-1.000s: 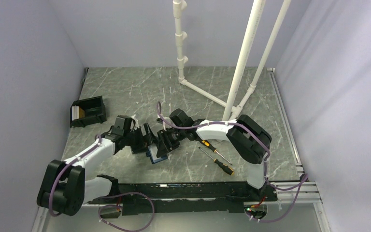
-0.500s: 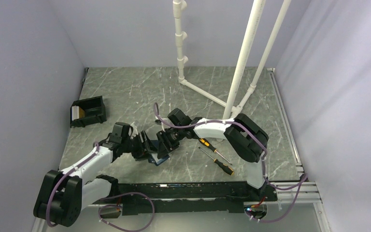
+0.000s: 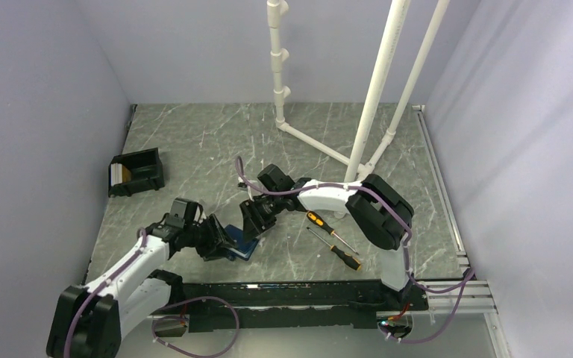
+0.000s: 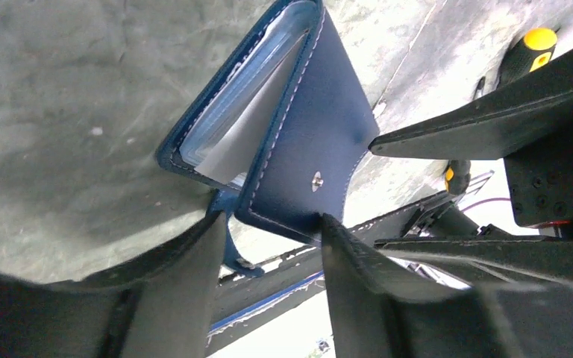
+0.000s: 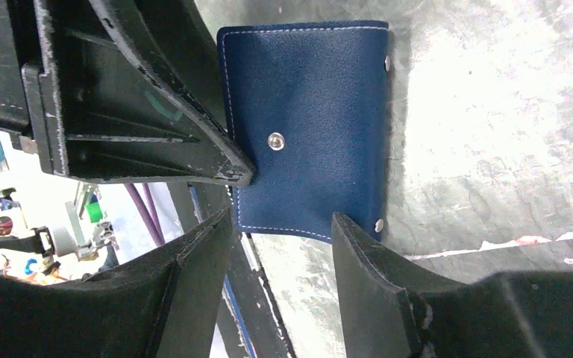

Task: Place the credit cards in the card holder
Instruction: Close the card holder at the center of the board.

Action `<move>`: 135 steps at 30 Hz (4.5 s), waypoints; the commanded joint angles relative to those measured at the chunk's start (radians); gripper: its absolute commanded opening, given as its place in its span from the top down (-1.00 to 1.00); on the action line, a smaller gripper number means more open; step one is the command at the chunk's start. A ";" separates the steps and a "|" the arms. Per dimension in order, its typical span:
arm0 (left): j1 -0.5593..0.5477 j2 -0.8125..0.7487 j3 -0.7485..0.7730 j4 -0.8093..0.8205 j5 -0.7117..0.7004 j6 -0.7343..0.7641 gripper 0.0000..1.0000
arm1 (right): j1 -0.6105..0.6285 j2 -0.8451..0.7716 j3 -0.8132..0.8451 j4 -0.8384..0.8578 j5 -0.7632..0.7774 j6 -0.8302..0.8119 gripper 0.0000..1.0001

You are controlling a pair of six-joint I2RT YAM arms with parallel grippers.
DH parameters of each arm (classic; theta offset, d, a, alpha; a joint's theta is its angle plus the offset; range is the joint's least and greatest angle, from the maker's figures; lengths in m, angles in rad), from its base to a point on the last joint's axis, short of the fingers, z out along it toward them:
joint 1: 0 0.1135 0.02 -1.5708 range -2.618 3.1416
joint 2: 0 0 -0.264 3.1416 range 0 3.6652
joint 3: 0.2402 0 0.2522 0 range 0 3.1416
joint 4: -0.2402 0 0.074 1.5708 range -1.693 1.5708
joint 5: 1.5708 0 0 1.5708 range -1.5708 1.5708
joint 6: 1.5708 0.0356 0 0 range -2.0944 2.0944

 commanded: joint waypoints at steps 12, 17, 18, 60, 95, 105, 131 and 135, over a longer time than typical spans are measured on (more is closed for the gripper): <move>-0.001 -0.224 0.112 -0.203 -0.122 -0.067 -0.14 | 0.012 0.073 0.059 0.131 -0.056 0.088 0.07; -0.001 -0.176 0.128 -0.256 -0.098 -0.125 0.09 | 0.043 0.101 0.026 0.174 -0.010 0.119 0.37; -0.001 -0.163 0.127 -0.259 -0.091 -0.133 0.15 | 0.048 0.104 0.019 0.168 0.024 0.116 0.41; -0.010 0.259 0.310 -0.031 -0.137 0.109 -0.67 | -0.044 -0.002 -0.240 0.323 0.276 0.178 0.47; 0.011 0.402 -0.056 0.866 0.000 -0.367 0.11 | -0.050 0.070 -0.217 0.315 0.205 0.120 0.51; 0.011 0.439 -0.130 1.202 0.024 -0.538 0.03 | -0.050 0.079 -0.200 0.271 0.244 0.100 0.53; 0.040 0.896 -0.155 2.023 -0.086 -0.685 -0.67 | -0.050 0.046 -0.215 0.231 0.291 0.086 0.52; 0.056 0.690 -0.157 1.907 -0.148 -0.577 -0.73 | -0.049 0.018 -0.238 0.214 0.310 0.082 0.52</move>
